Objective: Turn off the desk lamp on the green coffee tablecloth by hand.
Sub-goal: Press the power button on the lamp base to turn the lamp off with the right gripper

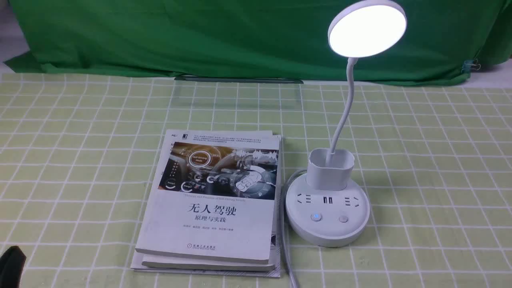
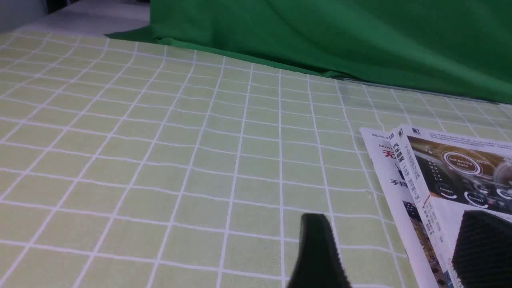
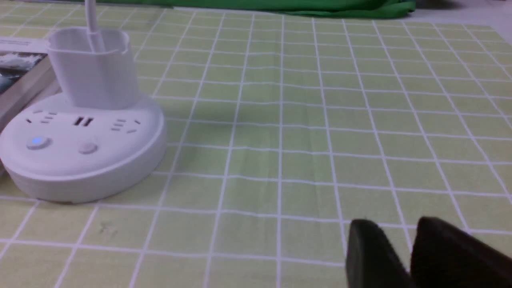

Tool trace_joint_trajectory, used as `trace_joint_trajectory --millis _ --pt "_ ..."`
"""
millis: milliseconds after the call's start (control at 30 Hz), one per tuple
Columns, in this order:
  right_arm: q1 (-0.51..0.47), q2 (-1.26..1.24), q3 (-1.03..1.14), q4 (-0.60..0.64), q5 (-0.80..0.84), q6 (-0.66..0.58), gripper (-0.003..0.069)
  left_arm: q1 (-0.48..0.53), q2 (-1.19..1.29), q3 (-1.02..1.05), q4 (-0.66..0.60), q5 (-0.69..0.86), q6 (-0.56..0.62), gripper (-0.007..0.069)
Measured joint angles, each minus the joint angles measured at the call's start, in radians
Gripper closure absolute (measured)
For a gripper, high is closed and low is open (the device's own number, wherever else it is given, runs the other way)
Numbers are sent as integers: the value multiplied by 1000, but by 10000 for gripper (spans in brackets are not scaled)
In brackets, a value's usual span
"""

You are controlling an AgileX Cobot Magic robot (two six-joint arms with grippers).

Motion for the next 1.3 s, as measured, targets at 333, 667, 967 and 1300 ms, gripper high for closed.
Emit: trace_joint_trajectory --millis 333,667,967,1300 --pt "0 0 0 0 0 0 415 0 0 0 0 0 0 214" --pt "0 0 0 0 0 0 415 0 0 0 0 0 0 214" --pt "0 0 0 0 -11 0 415 0 0 0 0 0 0 214" --pt "0 0 0 89 -276 370 415 0 0 0 0 0 0 214"
